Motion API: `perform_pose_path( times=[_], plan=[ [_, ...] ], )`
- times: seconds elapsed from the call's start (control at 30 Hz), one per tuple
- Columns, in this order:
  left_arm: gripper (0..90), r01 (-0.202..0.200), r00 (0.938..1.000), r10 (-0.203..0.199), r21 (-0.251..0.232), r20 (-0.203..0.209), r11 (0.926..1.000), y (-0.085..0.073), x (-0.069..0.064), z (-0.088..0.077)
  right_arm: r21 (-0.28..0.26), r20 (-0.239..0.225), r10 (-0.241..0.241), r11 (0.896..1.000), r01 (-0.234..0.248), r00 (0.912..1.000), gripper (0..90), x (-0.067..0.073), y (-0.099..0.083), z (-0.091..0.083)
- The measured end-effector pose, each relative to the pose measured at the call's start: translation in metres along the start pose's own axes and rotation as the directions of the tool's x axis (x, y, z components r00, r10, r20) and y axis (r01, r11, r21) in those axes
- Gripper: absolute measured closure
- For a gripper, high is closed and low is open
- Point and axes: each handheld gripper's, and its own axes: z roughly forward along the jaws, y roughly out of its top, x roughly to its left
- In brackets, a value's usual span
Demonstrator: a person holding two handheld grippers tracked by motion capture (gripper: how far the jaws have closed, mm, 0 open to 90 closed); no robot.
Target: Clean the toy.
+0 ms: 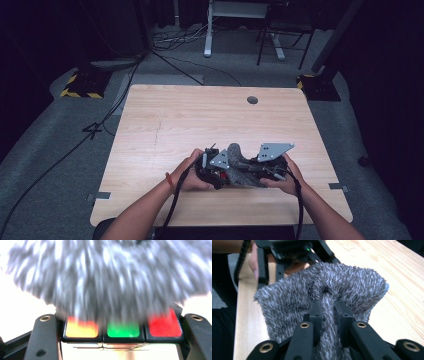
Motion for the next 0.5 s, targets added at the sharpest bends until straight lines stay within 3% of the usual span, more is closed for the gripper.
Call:
perform_pose_path(
  times=[0.13, 0.3, 0.5],
  plan=[
    [34.0, -0.003, 1.0000, 0.003, -0.007, -0.001, 1.0000, 0.000, -0.001, -0.003, 0.009, 0.014, 0.024, 1.000, -0.024, 0.9996, 79.3, -0.005, -0.008, -0.005],
    [33.9, -0.003, 1.0000, 0.003, -0.011, -0.002, 0.9999, 0.001, -0.001, -0.005, 0.021, 0.024, 0.019, 1.000, -0.020, 0.9995, 79.3, -0.006, -0.011, -0.008],
    [33.9, -0.032, 0.9995, 0.032, 0.022, -0.006, 0.9992, 0.004, -0.005, 0.002, -0.014, -0.025, -0.014, 1.000, 0.013, 0.9996, 79.2, 0.006, 0.003, -0.003]
  ],
)
